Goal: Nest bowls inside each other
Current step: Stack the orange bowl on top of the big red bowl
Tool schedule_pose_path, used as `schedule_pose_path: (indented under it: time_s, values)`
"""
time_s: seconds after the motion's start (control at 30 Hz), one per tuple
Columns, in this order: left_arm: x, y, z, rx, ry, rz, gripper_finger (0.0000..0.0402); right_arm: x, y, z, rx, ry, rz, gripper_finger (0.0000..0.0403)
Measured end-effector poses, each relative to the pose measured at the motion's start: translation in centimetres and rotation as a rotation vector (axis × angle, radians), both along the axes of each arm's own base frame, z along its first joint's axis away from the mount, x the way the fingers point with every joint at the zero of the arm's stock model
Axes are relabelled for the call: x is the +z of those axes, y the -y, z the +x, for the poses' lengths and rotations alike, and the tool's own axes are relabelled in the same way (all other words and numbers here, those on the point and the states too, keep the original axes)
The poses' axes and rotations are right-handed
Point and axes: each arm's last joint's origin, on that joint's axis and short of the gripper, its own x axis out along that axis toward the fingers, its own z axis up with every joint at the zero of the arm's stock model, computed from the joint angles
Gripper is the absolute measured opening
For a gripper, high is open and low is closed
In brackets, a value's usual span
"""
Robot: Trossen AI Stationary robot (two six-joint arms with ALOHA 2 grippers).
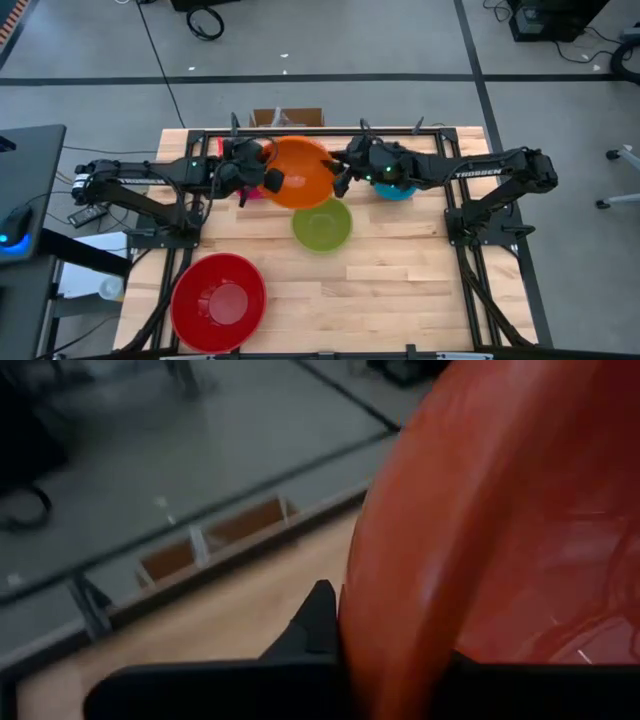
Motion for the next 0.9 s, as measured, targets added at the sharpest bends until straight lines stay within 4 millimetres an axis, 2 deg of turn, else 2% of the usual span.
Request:
schedule_pose_path:
  time_s: [0.1,0.2,0.3,0.4,0.53,0.67,0.9]
  values:
    - [-0.3,0.3,-0.7,-0.040,-0.038,-0.079,0.0008,2.4,-0.3,-0.7,0.199,0.173,0.068,0.0207]
    - [-0.7,0.6,-1.9,-0.120,-0.123,-0.187,0.0008,5.6,-0.4,-2.7,0.297,0.362,0.094,0.0236]
    - [0.0,1.5,-4.0,-0.243,-0.133,-0.357,0.0008,7.2,0.1,-4.6,0.262,0.432,0.085,0.0247]
    - [-0.3,2.9,-6.4,-0.351,-0.237,-0.582,0.0008,8.3,0.8,-6.7,0.191,0.437,0.046,0.0247]
    - [0.1,5.1,-8.9,-0.470,-0.300,-0.828,0.0008,7.8,1.8,-8.1,0.100,0.320,0.039,0.0244]
    - [-0.6,7.2,-9.8,-0.488,-0.409,-0.887,0.0008,6.2,2.5,-8.4,0.047,0.160,0.081,0.0244]
    - [-5.3,11.3,-9.7,-0.506,-0.558,-0.963,0.0008,2.6,2.7,-7.3,-0.015,-0.095,0.220,0.0244]
